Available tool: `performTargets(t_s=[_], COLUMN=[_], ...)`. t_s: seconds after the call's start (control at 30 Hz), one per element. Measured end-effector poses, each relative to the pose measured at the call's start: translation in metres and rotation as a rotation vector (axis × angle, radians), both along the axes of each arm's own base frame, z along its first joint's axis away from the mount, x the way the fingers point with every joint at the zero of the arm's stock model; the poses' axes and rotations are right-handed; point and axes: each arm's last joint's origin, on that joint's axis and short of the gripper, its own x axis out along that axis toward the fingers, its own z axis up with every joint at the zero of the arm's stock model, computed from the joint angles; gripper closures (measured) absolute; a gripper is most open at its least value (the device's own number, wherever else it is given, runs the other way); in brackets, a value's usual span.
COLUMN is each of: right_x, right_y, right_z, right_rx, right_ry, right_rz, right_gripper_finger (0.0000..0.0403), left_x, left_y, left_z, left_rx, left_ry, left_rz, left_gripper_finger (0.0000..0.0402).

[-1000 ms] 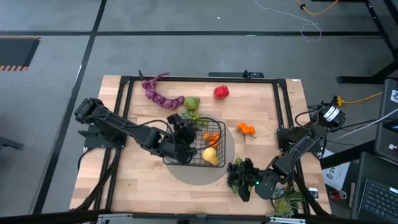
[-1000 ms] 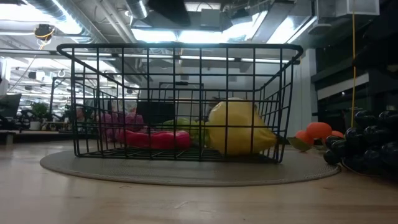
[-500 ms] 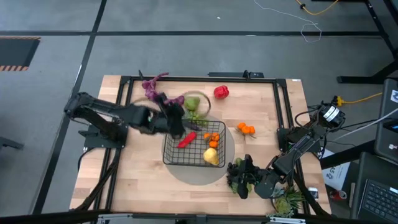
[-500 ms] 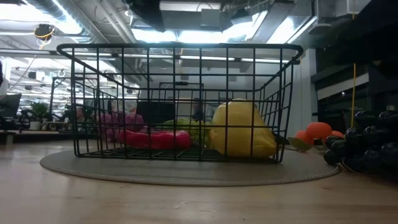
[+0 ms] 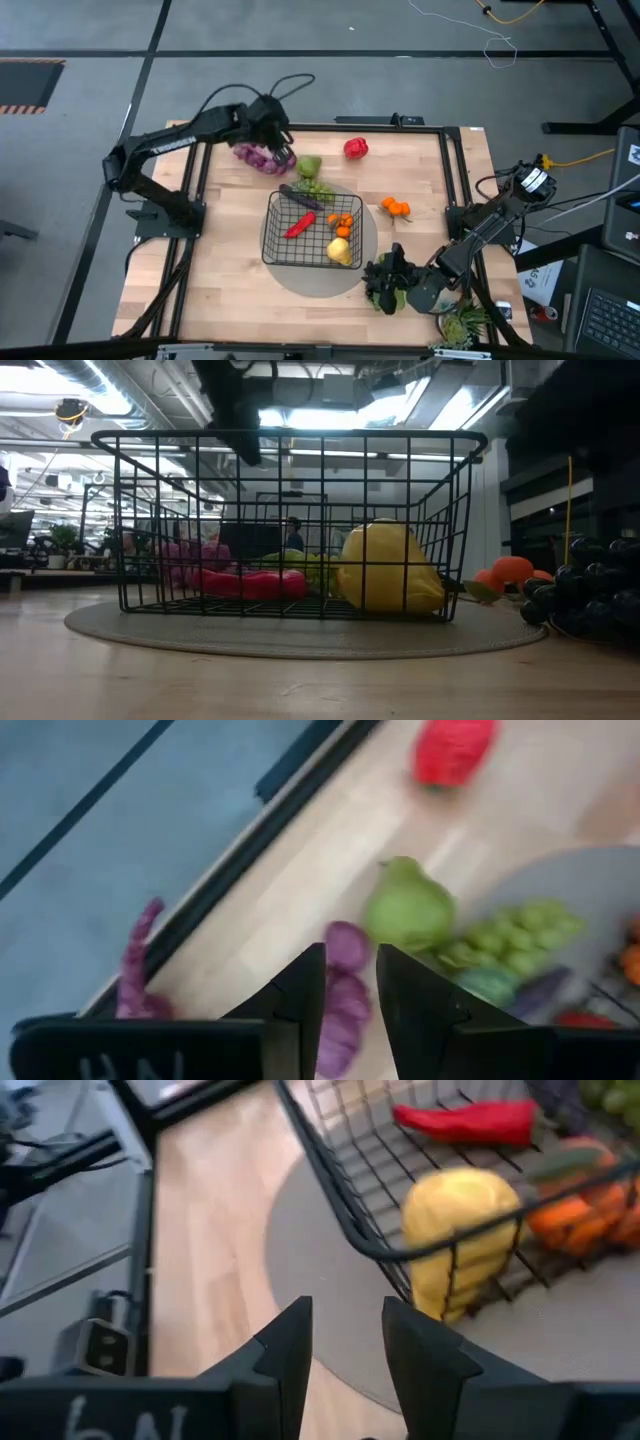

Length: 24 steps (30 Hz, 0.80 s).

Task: Build produce basket
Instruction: Put the green grapes into the black wire basket

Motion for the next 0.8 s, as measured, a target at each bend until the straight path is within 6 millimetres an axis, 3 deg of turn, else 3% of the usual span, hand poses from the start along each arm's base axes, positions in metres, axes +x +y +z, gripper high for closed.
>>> performTargets(t_s=[0.27,0.5,0.8], right_x=[-0.016,-0.031,-0.047], right_y=[-0.014,-0.031,-0.041], right_z=[0.053,0.084,0.102], right_rx=[-0.304,-0.443,-0.499], right_ry=[-0.131,-0.227,-0.285], right_rz=[0.146,0.002,-0.203], right_gripper_finger=[0.0277,0.0277,0.0277], left_x=[0.005,0.021,0.029], left_y=[0.031,0.040,0.045], left_z=[-0.011,-0.034,-0.044], left_rx=[-0.002,-0.155,-0.131], left_ry=[-0.031,-0.048,-0.016], left_rz=[0.048,-0.066,-0.097], left_gripper_finger=[0.0312,0.0316,0.0317])
